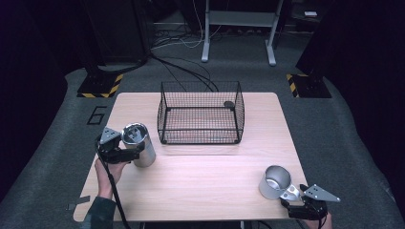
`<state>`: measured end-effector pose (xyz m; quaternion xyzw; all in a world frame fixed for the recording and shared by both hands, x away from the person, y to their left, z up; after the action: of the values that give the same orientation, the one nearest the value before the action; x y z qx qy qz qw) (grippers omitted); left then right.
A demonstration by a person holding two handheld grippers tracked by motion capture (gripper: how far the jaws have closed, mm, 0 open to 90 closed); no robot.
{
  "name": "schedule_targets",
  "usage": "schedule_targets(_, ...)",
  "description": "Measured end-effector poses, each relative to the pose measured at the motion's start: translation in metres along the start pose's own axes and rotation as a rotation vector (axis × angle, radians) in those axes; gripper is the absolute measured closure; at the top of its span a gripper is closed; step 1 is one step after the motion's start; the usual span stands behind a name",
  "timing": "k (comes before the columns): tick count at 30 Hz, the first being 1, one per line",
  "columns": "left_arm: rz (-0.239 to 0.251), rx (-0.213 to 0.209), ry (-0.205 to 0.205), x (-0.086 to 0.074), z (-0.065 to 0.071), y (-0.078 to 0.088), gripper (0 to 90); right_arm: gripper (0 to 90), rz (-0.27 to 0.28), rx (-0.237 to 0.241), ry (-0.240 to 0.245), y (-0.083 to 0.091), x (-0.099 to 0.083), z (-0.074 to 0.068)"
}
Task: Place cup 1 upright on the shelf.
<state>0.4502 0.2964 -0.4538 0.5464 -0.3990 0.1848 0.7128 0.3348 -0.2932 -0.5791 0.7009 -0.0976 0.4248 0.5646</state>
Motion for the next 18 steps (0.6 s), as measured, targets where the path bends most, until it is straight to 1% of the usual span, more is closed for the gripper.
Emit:
schedule_targets(6,0.000,0.000,0.000,0.000,0.000,0.000,0.0,0.9,0.000,0.000,0.000,0.000,0.000,0.000)
schedule_targets(7,-0.002,0.000,-0.003,0.004,0.001,-0.008,0.0,0.9,0.000,0.000,0.000,0.000,0.000,0.000)
schedule_targets(12,0.003,0.003,-0.009,0.009,0.002,-0.009,0.2,0.9,0.001,0.000,-0.001,0.000,0.000,0.000)
schedule_targets(18,-0.007,0.013,-0.011,0.011,0.002,-0.013,0.3,1.2,0.002,0.000,-0.002,0.000,0.000,0.000)
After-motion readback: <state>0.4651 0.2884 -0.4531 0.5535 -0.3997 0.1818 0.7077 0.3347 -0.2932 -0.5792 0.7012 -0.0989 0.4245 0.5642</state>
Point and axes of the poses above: each handheld gripper's, and its own axes: y roughly backward along the jaws, x roughly out of its top, z roughly to its right, the point moved 6 cm from there along -y, roughly forward along the jaws, and after that the axes turned 11 degrees about -z, right-handed, at the moved point
